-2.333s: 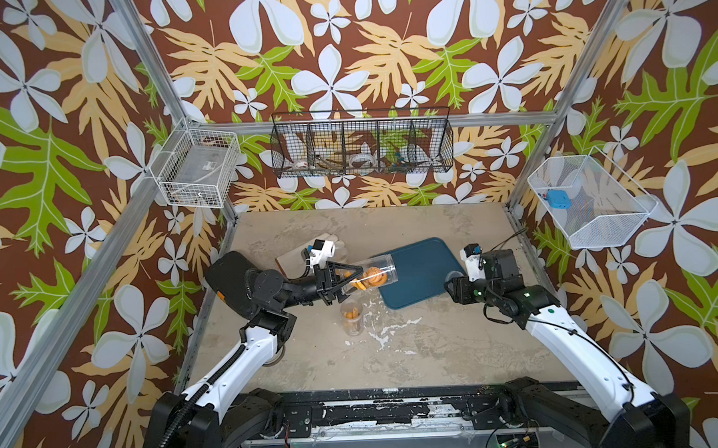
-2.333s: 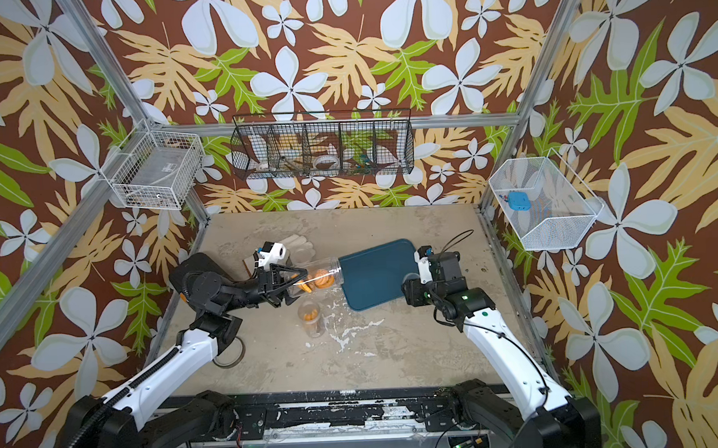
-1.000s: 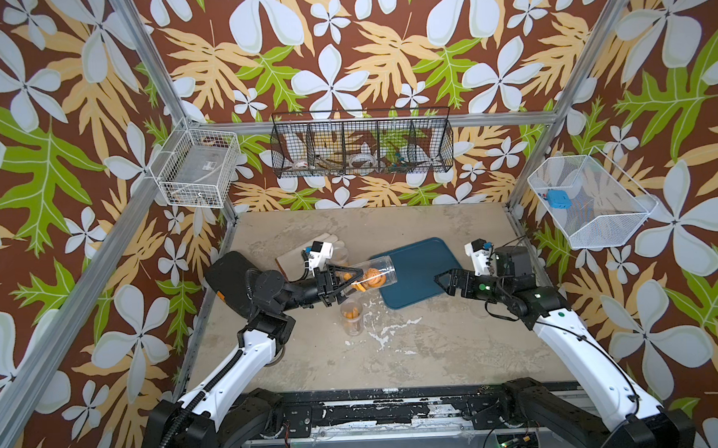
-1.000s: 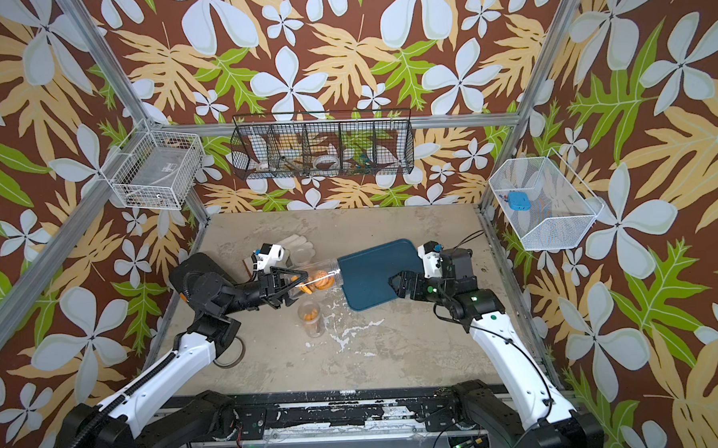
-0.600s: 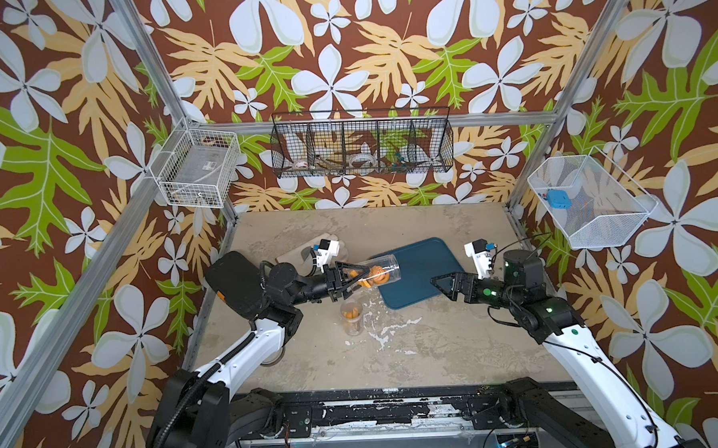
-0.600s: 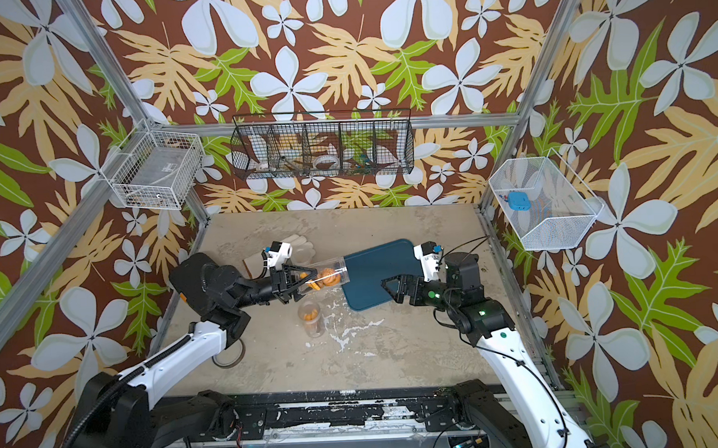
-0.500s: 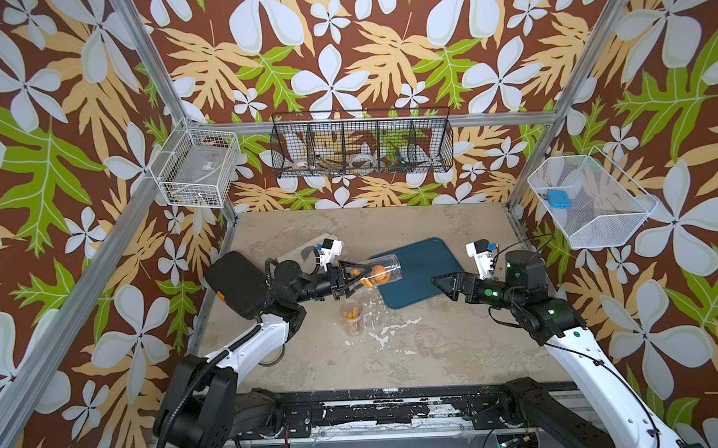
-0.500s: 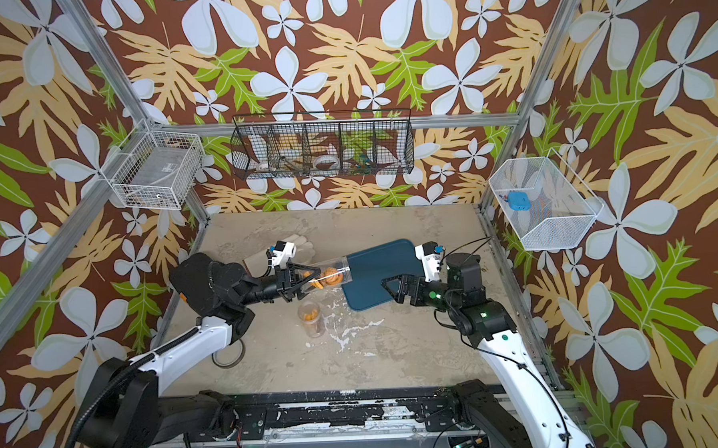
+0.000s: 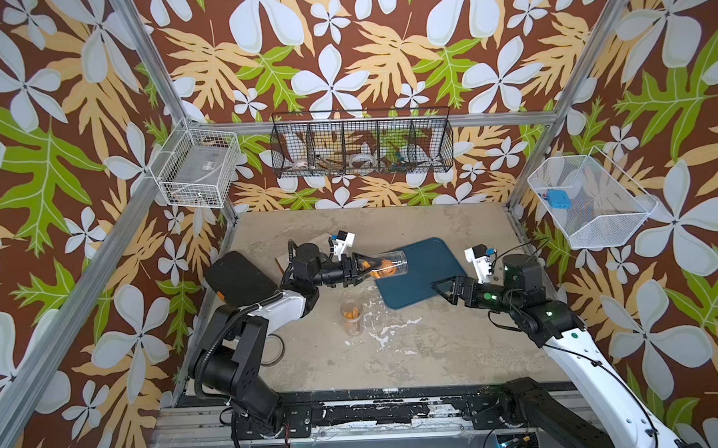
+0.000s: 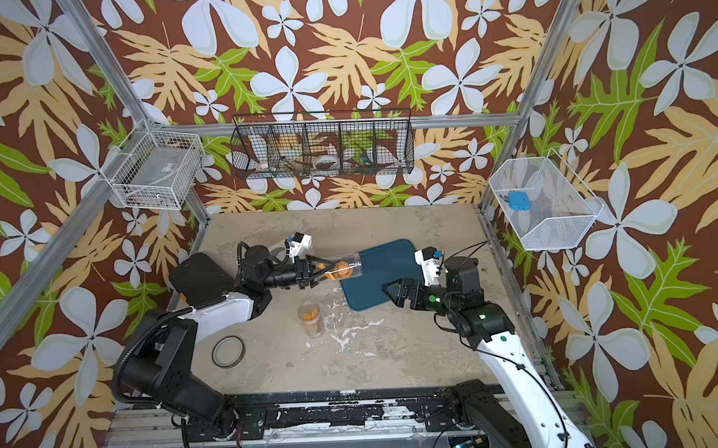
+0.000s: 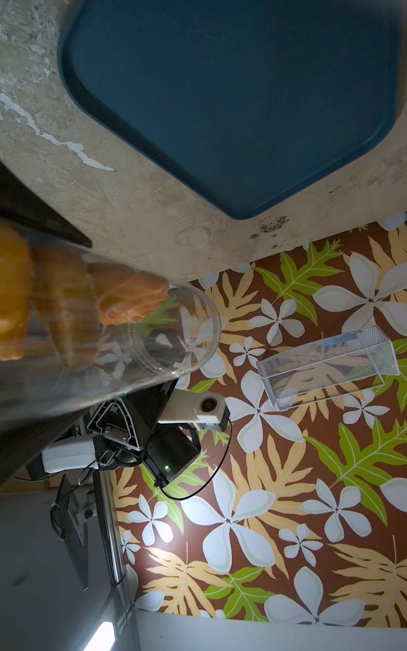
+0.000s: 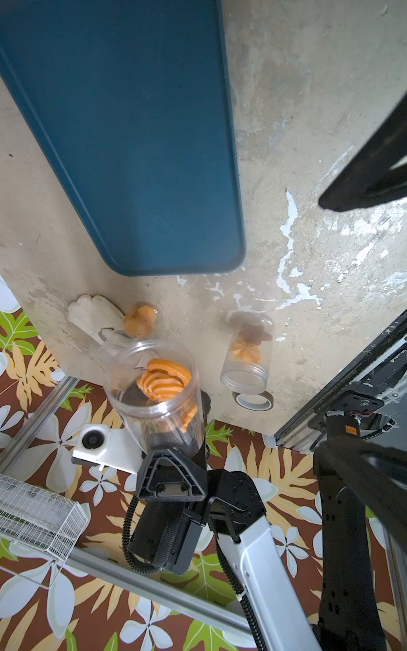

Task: Pour the cookies out of the jar
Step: Pour the cookies in the jar onto the tray.

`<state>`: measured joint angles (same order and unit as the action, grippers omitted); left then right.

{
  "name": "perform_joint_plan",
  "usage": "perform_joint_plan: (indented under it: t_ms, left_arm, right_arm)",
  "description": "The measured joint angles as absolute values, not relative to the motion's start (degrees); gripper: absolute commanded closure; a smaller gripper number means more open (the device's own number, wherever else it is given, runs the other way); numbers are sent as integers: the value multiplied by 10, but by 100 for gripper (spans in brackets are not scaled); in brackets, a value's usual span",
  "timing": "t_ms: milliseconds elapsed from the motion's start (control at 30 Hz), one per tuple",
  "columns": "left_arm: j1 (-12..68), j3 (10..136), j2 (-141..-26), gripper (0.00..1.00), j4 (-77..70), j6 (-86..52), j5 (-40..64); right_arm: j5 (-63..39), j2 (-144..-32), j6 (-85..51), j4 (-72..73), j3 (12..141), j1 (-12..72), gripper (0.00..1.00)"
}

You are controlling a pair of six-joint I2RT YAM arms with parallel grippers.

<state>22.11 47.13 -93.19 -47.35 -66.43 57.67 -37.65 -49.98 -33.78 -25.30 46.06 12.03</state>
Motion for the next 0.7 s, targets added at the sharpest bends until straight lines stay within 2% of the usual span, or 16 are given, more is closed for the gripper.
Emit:
perform_joint_plan:
  t_ms: [333,700]
  left_arm:
    - [279,540,-1049,60,-476,-640,542]
    - [284,576,-1111,60,-459,-614,522]
  right_arm:
    - [-373,-508,-325,-255,462,120,0]
    - [-359,-508,-307,-267,466,120,0]
